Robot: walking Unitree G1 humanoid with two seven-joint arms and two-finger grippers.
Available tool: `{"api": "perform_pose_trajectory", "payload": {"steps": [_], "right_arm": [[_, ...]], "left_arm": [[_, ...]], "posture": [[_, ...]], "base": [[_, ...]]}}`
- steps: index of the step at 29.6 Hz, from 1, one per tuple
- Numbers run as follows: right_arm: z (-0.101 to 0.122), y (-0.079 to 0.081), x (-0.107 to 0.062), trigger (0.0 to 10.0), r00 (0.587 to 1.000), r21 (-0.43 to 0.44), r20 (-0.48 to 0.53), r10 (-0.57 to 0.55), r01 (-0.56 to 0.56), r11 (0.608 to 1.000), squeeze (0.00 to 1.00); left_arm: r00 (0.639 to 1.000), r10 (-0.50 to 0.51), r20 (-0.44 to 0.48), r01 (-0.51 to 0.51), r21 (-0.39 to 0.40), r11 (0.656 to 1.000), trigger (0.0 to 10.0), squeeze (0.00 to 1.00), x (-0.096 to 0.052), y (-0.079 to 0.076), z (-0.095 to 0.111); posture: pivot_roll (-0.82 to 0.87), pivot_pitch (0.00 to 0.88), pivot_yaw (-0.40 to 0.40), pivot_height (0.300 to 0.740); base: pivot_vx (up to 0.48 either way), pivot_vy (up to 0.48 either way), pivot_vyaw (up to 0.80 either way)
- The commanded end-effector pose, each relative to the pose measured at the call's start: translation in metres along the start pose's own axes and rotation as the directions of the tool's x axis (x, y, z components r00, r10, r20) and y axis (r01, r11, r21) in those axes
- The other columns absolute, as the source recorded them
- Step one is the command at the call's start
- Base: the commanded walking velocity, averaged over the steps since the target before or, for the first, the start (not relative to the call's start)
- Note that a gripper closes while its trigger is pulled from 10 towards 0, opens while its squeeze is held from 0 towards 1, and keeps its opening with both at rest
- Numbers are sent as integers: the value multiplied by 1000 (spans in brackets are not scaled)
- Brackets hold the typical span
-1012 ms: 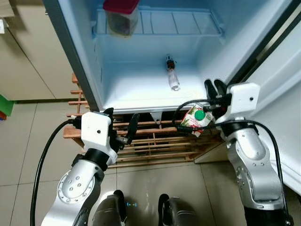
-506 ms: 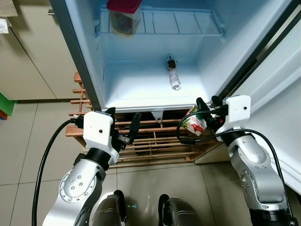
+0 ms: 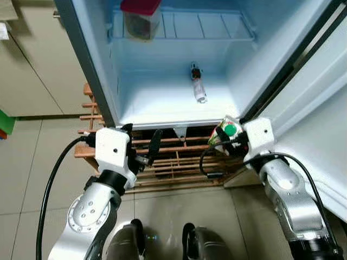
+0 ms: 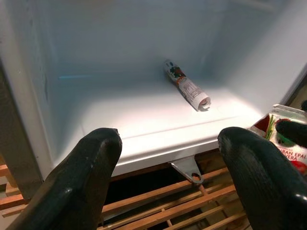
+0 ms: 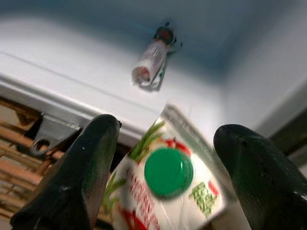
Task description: Restocking fridge
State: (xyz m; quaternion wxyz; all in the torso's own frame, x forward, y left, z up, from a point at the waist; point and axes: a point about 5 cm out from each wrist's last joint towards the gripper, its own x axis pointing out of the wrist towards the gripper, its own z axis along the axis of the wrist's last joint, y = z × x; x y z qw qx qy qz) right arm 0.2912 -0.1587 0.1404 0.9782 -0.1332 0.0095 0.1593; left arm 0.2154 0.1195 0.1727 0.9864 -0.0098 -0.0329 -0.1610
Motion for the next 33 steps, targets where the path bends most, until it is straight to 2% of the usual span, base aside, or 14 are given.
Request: {"api": "perform_pose_trajectory", "payload": {"steps": [1, 9, 15, 16, 17, 18, 19, 26, 33], "right_arm": [[-7, -2, 0, 10000, 1000, -19, -26, -1, 1, 1000, 0], [-11, -1, 11, 10000, 999, -38, -35, 5, -7, 999, 0], [-22, 1, 12, 10000, 997, 6, -83, 1, -1, 1000, 0], [-23, 1, 13, 5804, 996, 16, -87, 1, 1, 1000, 0], [-24, 1, 13, 3922, 996, 24, -91, 1, 1, 1000, 0], [-25, 1, 13, 3922, 996, 29, -92, 0, 2, 1000, 0], [-26, 2, 13, 0, 996, 36, -94, 4, -1, 999, 0], [-28, 1, 11, 0, 994, 97, -105, -9, 19, 995, 0], [-32, 6, 8, 0, 994, 108, -109, -1, 12, 994, 0]], "left_arm": [[1000, -15, -7, 15, -8, 1000, 10000, 0, -2, -3, -1], [1000, -6, -11, 6, -2, 1000, 10000, 0, -5, -1, 0], [1000, -6, -14, 6, 1, 1000, 10000, 0, -5, 0, 0], [1000, -6, -14, 6, 1, 1000, 10000, 0, -5, 0, 0], [1000, -7, -14, 7, 1, 1000, 10000, 0, -5, 0, 0], [1000, -7, -15, 7, 2, 1000, 10000, 0, -5, 0, 0], [1000, -7, -15, 7, 2, 1000, 10000, 0, -5, 0, 0], [1000, -7, -14, 7, 3, 1000, 10000, 0, -5, 1, 0], [1000, -8, -15, 8, 4, 1000, 10000, 0, -4, 1, 0]], "posture": [[-19, 246, -78, 740], [-9, 252, -77, 740], [-6, 257, -75, 740], [-6, 257, -75, 740], [-6, 257, -75, 740], [-6, 257, -75, 740], [-6, 257, -75, 740], [-7, 258, -75, 740], [-6, 256, -73, 740]], "base": [[0, 0, 0], [0, 0, 0], [0, 0, 0], [0, 0, 0], [0, 0, 0], [0, 0, 0], [0, 0, 0], [0, 0, 0], [0, 0, 0]]}}
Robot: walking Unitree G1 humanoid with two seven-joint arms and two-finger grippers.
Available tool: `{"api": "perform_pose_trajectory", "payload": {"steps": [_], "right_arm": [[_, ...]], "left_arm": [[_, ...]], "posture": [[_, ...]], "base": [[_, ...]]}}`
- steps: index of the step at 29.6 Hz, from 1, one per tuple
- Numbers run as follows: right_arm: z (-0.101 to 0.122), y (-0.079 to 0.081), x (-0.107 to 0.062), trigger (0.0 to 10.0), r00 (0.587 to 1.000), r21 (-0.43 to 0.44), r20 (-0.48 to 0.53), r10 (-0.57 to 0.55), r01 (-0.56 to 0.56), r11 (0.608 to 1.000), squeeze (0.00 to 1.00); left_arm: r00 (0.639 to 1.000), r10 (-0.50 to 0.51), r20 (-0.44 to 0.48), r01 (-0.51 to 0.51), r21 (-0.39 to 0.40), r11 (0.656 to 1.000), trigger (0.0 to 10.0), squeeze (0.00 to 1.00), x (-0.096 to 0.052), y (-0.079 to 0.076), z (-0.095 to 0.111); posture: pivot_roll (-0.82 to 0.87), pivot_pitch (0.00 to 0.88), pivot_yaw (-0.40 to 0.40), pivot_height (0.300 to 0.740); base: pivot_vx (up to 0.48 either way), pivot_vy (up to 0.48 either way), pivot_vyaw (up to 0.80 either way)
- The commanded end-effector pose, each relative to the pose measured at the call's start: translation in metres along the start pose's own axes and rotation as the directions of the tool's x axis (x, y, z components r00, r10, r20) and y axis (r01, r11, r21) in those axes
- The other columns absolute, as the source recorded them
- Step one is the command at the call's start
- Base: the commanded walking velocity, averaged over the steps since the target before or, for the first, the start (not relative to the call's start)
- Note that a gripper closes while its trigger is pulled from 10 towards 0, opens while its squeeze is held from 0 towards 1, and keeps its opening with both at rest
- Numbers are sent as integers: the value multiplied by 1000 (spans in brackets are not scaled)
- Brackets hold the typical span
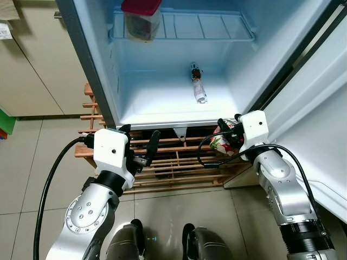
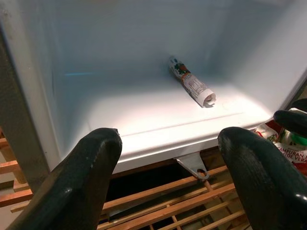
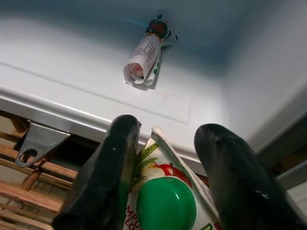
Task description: Restocking fridge
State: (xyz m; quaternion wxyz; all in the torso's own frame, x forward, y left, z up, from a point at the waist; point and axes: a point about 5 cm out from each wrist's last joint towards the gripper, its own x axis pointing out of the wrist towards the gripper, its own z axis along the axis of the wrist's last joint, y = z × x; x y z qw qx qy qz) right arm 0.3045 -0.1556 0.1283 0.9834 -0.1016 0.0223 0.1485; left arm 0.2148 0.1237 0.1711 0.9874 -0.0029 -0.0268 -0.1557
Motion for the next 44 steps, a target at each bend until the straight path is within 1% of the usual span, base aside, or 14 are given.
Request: {"api": "perform_pose_trajectory", "payload": {"steps": [1, 13, 17, 25, 26, 27, 29, 30, 32, 34, 35, 40, 42, 44], "right_arm": [[-24, 4, -7, 0, 995, 51, -101, 8, -3, 999, 0], [-27, 4, -8, 0, 995, 113, -100, -20, 32, 993, 0], [-27, 4, -8, 0, 995, 115, -96, -19, 30, 993, 0], [-5, -2, -2, 0, 1000, 113, -15, -20, 22, 993, 0], [8, -4, 0, 0, 999, 108, 27, -21, 18, 994, 0], [13, -5, 1, 0, 999, 105, 43, -23, 18, 994, 0], [23, -8, 2, 0, 997, 104, 72, -28, 21, 994, 0], [23, -8, 2, 0, 997, 104, 72, -28, 21, 994, 0], [35, -11, 5, 0, 993, 104, 112, -38, 27, 994, 0], [39, -12, 5, 0, 991, 105, 123, -42, 30, 994, 0], [46, -14, 7, 0, 988, 106, 147, -46, 30, 994, 0], [53, -12, 13, 0, 984, 115, 173, -45, 25, 993, 0], [60, -8, 18, 0, 980, 109, 198, -32, 10, 994, 0], [68, 0, 26, 0, 975, 97, 223, -3, -20, 995, 0]], "left_arm": [[1000, -19, 0, 19, -7, 1000, 10000, 0, -2, -3, 2], [1000, -17, 0, 17, -2, 1000, 10000, 0, -2, -1, 2], [1000, -17, 3, 17, -2, 1000, 10000, 0, 0, -1, 1], [1000, -17, 11, 17, -4, 1000, 10000, 0, 3, -2, 2], [1000, -18, 15, 18, -4, 1000, 10000, 0, 4, -2, 2], [1000, -18, 16, 18, -4, 1000, 10000, 0, 4, -2, 2], [1000, -18, 17, 18, -4, 1000, 10000, 0, 5, -2, 2], [1000, -18, 17, 18, -4, 1000, 10000, 0, 5, -2, 2], [1000, -19, 19, 19, -5, 1000, 10000, 0, 5, -2, 2], [1000, -20, 20, 20, -5, 1000, 10000, 0, 5, -2, 2], [1000, -21, 23, 21, -5, 1000, 10000, 0, 5, -3, 2], [999, -22, 26, 22, -5, 1000, 10000, 0, 6, -3, 2], [999, -23, 26, 23, -7, 1000, 10000, 0, 7, -3, 1], [1000, -23, 20, 23, -23, 999, 10000, 0, 7, -6, -2]], "posture": [[-6, 255, -73, 740], [2, 250, -66, 740], [4, 236, -71, 740], [1, 213, -76, 740], [1, 209, -76, 740], [0, 205, -77, 740], [-1, 201, -77, 740], [-1, 201, -77, 740], [-1, 196, -78, 740], [-1, 196, -78, 740], [-1, 191, -77, 740], [1, 184, -78, 740], [7, 180, -79, 740], [15, 178, -84, 740]], "base": [[0, 0, 0], [0, 0, 0], [0, 0, 0], [0, 0, 0], [0, 0, 0], [0, 0, 0], [0, 0, 0], [0, 0, 0], [0, 0, 0], [0, 0, 0], [0, 0, 0], [0, 0, 0], [0, 0, 0], [0, 0, 0]]}}
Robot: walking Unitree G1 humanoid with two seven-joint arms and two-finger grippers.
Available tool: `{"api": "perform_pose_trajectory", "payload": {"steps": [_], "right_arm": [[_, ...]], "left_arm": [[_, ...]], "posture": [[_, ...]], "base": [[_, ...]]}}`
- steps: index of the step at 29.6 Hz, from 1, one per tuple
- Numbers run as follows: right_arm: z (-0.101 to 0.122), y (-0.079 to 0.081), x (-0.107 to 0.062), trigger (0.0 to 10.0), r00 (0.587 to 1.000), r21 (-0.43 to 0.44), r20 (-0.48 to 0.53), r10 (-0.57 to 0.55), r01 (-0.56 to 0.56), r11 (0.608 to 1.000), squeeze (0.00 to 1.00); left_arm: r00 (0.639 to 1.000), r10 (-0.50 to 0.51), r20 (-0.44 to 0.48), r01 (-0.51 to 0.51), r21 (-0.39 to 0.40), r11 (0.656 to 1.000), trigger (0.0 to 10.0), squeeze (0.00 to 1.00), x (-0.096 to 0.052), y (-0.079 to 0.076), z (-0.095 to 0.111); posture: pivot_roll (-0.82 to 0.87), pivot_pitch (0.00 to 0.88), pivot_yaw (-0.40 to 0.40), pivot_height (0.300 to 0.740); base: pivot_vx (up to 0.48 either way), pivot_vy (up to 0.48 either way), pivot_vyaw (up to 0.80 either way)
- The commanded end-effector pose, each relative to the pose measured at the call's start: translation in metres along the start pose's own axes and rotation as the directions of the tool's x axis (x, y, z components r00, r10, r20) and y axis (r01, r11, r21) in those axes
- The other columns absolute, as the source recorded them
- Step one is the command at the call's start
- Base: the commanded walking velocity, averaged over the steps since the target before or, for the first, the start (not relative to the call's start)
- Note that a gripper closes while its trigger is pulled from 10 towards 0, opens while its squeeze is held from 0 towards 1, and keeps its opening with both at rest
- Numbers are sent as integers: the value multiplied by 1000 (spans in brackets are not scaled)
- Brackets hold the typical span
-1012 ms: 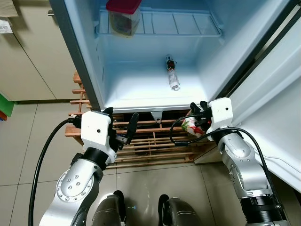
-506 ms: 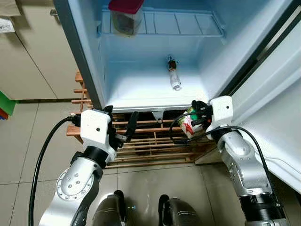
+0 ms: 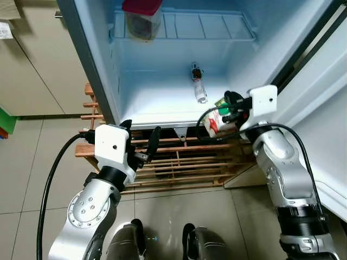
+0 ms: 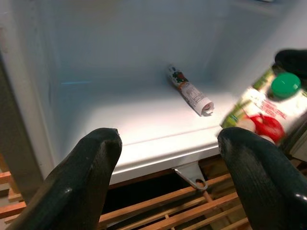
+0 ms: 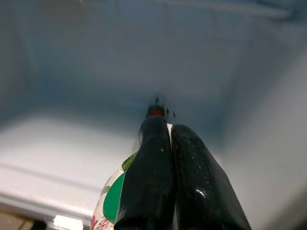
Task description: Restocking fridge
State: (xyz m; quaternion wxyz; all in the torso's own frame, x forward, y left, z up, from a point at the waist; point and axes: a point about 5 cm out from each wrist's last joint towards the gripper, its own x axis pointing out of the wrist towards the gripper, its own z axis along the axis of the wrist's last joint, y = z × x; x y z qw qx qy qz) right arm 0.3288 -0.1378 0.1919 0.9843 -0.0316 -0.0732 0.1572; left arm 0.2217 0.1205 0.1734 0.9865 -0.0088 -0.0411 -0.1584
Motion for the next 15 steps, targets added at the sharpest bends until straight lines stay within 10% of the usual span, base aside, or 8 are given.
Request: {"api": "perform_pose_trajectory", "payload": {"steps": [1, 15], "right_arm": [[1, 3, 3, 0, 1000, -9, 13, 10, -10, 1000, 0], [9, 51, 57, 0, 990, -6, 110, 86, -86, 996, 0]], "left_arm": [[1000, -17, -10, 17, -17, 1000, 10000, 0, -1, -5, -4], [1000, -13, -22, 12, -19, 1000, 10000, 0, -7, -11, -9]], "posture": [[15, 178, -84, 740], [69, 207, -106, 740]], "base": [[0, 0, 0], [0, 0, 0]]}}
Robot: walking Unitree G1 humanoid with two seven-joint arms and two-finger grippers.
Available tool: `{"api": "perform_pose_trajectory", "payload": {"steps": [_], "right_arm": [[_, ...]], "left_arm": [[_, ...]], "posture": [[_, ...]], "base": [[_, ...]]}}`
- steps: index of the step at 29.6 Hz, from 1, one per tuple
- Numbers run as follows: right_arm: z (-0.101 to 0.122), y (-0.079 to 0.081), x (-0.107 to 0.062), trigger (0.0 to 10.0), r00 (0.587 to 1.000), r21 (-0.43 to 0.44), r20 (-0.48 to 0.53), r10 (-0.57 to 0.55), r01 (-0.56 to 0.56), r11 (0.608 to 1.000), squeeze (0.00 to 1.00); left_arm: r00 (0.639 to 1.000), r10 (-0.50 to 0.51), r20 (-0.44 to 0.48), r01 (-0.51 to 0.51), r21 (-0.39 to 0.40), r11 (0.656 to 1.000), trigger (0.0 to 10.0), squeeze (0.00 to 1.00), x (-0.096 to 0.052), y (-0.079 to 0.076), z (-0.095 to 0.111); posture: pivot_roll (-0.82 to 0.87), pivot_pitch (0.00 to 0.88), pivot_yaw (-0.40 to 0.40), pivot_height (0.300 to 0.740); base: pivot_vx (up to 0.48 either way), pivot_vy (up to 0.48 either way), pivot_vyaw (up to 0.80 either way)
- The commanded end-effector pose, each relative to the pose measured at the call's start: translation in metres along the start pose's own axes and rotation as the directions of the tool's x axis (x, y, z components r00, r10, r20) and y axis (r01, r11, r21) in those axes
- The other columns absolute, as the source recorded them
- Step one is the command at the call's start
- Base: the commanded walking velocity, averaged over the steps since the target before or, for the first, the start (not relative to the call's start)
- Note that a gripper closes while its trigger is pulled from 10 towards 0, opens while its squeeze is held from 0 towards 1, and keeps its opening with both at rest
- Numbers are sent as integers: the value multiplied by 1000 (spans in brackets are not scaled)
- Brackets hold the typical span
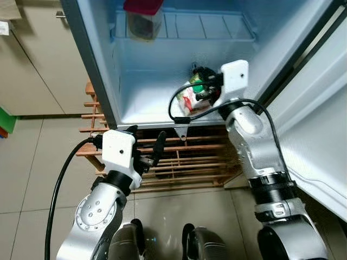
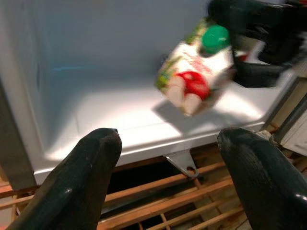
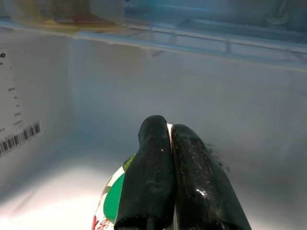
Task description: Restocking fridge
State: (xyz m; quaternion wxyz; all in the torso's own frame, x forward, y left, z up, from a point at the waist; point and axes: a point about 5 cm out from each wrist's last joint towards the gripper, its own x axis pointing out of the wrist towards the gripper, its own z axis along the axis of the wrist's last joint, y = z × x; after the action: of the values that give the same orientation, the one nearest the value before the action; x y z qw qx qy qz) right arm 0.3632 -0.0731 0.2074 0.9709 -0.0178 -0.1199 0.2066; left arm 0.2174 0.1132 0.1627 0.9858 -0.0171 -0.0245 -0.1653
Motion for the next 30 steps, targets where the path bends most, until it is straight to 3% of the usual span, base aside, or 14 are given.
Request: {"api": "perform_pose_trajectory", "payload": {"steps": [1, 10, 11, 12, 13, 14, 15, 16, 21, 30], "right_arm": [[-4, 3, 4, 0, 1000, -26, 12, -10, 10, 1000, 0], [-11, 10, 18, 0, 997, -68, 36, -66, 69, 995, 0], [-13, 11, 21, 3294, 997, -57, 30, -73, 74, 996, 0], [-13, 11, 21, 3294, 997, -57, 30, -73, 74, 996, 0], [-15, 10, 22, 9765, 996, -56, 18, -89, 90, 994, 0], [-16, 7, 23, 10000, 994, -44, 10, -112, 112, 993, 0], [-16, 5, 24, 10000, 991, -37, 8, -136, 136, 990, 816], [-16, 1, 25, 10000, 987, -38, 8, -163, 163, 986, 1000], [-16, -2, 26, 10000, 984, -38, 8, -178, 179, 983, 1000], [9, 0, 37, 10000, 975, -68, 134, -179, 189, 980, 1000]], "left_arm": [[1000, 2, 8, -2, 4, 1000, 10000, 0, -6, -3, 2], [1000, 5, 2, -5, 4, 1000, 10000, 0, -15, -4, 4], [1000, -14, 8, 14, -16, 1000, 10000, 0, -18, -7, 6], [1000, -14, 8, 14, -16, 1000, 10000, 0, -18, -7, 6], [1000, -26, 7, 26, -30, 999, 10000, 0, -20, -9, 6], [999, -36, 6, 36, -34, 999, 10000, 0, -22, -11, 6], [999, -42, 5, 42, -35, 998, 10000, 0, -23, -12, 7], [999, -40, -1, 40, -29, 999, 10000, 0, -25, -12, 7], [999, -33, -7, 33, -26, 999, 10000, 0, -26, -11, 6], [1000, -19, -12, 18, -22, 1000, 10000, 0, -28, -12, 7]], "posture": [[73, 209, -107, 740], [115, 244, -113, 740], [121, 255, -113, 740], [121, 255, -113, 740], [121, 258, -113, 740], [122, 263, -113, 740], [125, 272, -112, 740], [124, 275, -113, 740], [125, 284, -115, 740], [118, 292, -126, 740]], "base": [[0, 0, 0], [0, 0, 0], [0, 0, 0], [0, 0, 0], [0, 0, 0], [0, 0, 0], [0, 0, 0], [0, 0, 0], [0, 0, 0], [0, 0, 0]]}}
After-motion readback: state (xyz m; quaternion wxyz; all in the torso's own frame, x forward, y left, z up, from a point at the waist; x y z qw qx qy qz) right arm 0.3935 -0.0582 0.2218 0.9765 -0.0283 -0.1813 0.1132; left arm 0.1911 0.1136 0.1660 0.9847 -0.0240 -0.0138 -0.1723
